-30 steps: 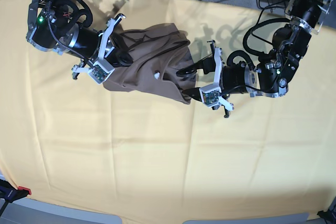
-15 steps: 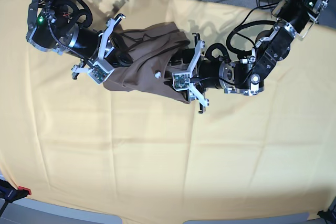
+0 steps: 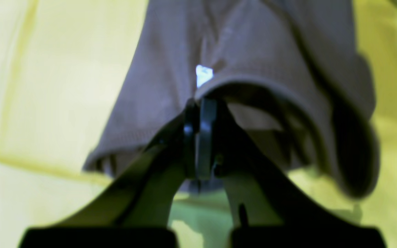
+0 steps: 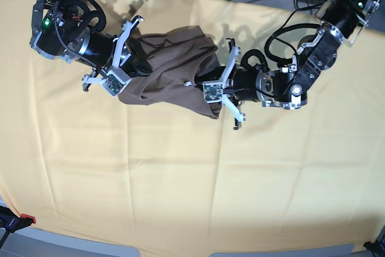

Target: Fold the T-shirt properly

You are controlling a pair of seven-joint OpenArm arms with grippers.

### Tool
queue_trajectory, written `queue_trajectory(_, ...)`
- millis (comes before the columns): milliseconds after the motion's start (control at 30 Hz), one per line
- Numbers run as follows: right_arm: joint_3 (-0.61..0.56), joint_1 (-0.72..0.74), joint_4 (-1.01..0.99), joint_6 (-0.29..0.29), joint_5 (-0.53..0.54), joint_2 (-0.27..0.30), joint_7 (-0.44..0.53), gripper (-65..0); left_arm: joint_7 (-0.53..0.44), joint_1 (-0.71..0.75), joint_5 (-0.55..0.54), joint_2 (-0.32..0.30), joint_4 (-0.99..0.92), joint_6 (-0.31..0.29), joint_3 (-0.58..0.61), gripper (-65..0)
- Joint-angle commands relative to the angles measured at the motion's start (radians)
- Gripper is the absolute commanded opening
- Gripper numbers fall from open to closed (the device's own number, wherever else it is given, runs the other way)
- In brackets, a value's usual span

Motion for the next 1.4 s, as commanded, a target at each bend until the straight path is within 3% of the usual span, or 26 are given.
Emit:
queue_trajectory(0, 0.005, 0.010, 0.012, 0.002, 0.018, 0.004, 0.022, -65.0, -0.026, -0.026, -0.020, -0.019, 0.016, -0.001, -0.010, -65.0)
queue_trajectory(167, 0.005, 0.010, 0.012, 0.002, 0.018, 0.004, 0.023, -65.0, -0.025, -0.025, -0.106, -0.079, 0.016, -0.001, -0.010, -65.0)
queue_trajectory(700, 0.005, -0.043, 0.012, 0.002, 0.056, 0.004, -0.016, -65.0, -0.018, -0.033, -0.109, -0.140, 0.014, -0.001, -0.008, -65.0)
queue_trajectory(967, 0.005, -0.053, 0.013, 0.002, 0.091, 0.007, -0.045, -65.0, -0.018, -0.032, -0.112, -0.225, 0.014, -0.001, -0.008, -65.0)
queue_trajectory(1100, 0.005, -0.062, 0.012, 0.002, 0.092, 0.007, -0.078, -65.0, -0.018, -0.010, -0.182, -0.244, 0.014, -0.001, -0.008, -65.0)
queue_trajectory(1233, 0.005, -0.074, -0.005, 0.002, -0.015, 0.007, 0.016, -65.0, -0.017, 0.039, -0.293, -0.238, 0.015, -0.001, -0.008, -65.0)
queue_trajectory(1367, 0.005, -0.073, -0.099, 0.002, -0.150, 0.006, 0.177, -65.0, -0.017, 0.059, -0.297, -0.216, 0.016, -0.001, -0.008, -65.0)
